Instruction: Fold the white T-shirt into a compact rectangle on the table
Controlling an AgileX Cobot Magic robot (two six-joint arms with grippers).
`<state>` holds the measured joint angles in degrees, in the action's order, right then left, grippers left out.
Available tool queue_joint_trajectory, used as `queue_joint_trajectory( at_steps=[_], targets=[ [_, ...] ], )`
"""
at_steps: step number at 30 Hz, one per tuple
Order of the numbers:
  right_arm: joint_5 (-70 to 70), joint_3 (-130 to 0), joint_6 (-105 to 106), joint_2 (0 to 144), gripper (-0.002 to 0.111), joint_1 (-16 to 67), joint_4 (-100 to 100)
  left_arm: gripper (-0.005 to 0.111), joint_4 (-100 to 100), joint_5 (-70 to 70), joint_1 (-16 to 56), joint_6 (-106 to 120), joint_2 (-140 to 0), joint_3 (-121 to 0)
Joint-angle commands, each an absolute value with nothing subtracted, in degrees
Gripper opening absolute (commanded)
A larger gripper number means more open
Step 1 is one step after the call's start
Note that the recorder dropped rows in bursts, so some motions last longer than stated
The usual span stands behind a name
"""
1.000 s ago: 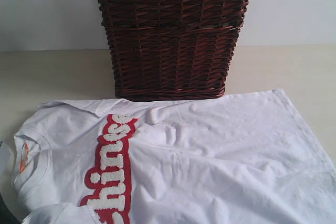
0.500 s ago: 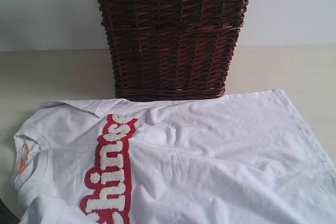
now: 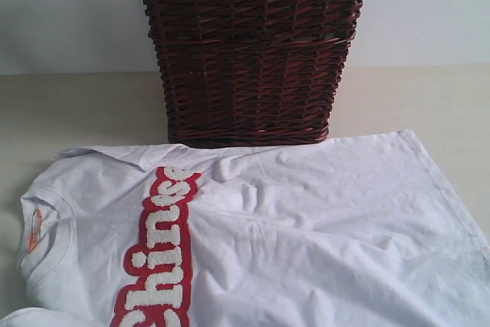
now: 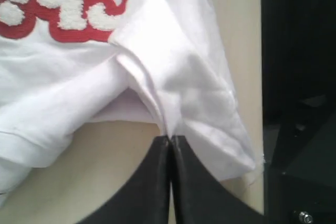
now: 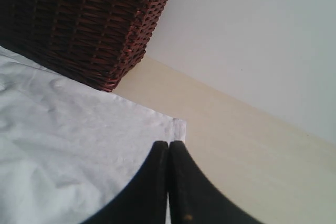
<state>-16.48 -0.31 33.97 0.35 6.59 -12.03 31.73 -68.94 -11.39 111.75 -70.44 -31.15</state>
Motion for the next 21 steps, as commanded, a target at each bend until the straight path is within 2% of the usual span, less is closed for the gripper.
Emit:
queue_joint_trajectory(
  at_steps=[1,11,21],
  targets=[
    [-16.0,0.0,33.8,0.0,0.0,6.7,-12.1,0.0,39.0,-70.0,-11.3,110.1,-63.1,-31.4],
    [-16.0,0.0,33.8,0.0,0.0,6.7,-12.1,0.0,55.8,-70.0,-11.3,92.1,-50.2,-31.4],
    [-16.0,0.0,33.8,0.0,0.0,6.7,-12.1,0.0,45.5,-70.0,-11.3,84.6,-42.6,-31.4]
  ],
)
